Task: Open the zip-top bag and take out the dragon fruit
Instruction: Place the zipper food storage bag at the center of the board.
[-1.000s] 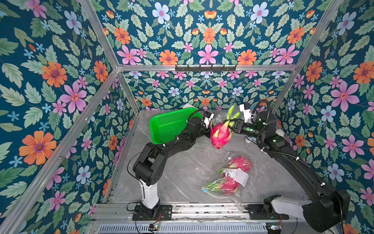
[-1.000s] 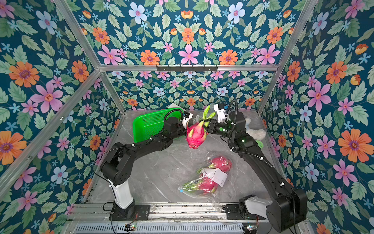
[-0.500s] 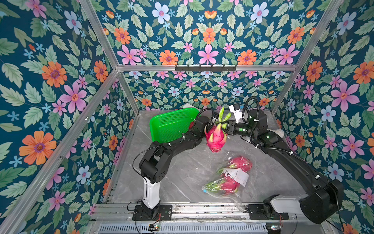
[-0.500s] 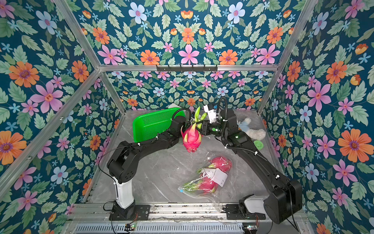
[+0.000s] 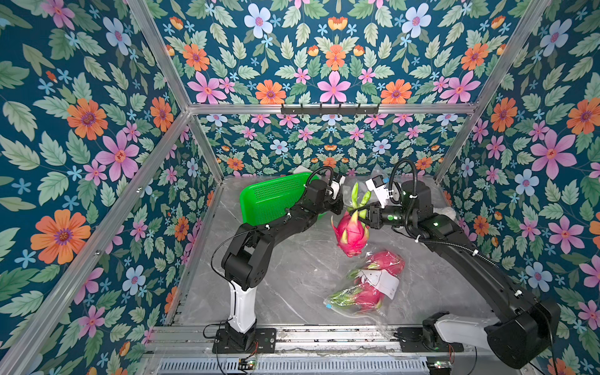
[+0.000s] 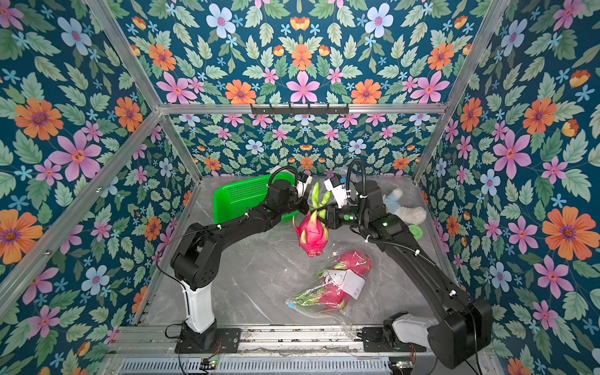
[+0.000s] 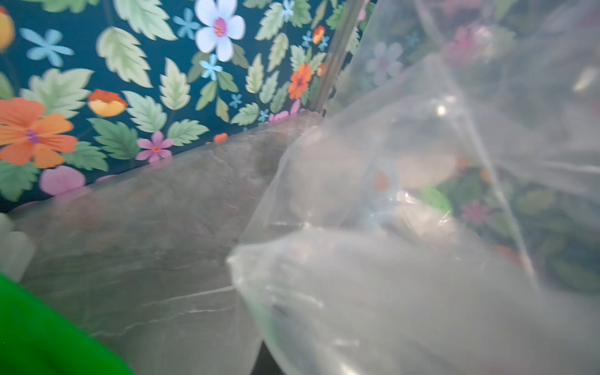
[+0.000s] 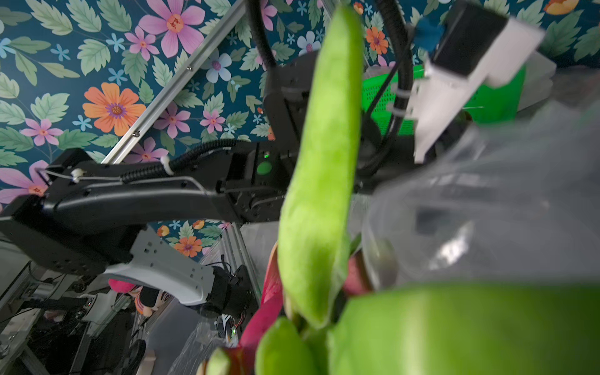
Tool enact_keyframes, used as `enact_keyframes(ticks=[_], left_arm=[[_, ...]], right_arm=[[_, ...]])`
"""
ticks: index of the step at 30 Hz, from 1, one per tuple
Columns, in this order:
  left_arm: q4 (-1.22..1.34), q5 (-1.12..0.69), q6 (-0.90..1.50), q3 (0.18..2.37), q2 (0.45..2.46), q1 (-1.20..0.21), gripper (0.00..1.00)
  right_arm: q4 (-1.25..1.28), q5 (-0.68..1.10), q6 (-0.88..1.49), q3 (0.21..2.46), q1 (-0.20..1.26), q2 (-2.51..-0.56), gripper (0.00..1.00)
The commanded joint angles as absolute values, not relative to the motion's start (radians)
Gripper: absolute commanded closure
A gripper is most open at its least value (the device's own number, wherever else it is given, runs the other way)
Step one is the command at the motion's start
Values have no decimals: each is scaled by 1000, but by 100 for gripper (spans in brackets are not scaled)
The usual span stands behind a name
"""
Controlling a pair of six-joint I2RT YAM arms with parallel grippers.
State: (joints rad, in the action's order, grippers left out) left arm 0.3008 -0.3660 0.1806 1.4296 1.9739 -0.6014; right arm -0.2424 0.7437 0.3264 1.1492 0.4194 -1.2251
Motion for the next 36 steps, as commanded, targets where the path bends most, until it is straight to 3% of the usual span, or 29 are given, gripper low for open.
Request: enact_keyframes(ticks=[1,15,31,33,36], left_arm=[[231,-343,197,1470,2002,-584,100],[224,-424,266,1509,2072,-593,100],[393,-415,362,1221,1940,-688,100],[367,-405,342,1234,1929,-688,94],[333,-389,322,1250,1904,-687,67]], right_arm=[[-189,801,317,1108,420,-1181,100],[-121,701,364,1061,420,-1127,100],[73,643,446,1111,420,-1182,100],[86,618,447,1108,420,-1174,100],[108,573,451,1102,420,-1161,100]])
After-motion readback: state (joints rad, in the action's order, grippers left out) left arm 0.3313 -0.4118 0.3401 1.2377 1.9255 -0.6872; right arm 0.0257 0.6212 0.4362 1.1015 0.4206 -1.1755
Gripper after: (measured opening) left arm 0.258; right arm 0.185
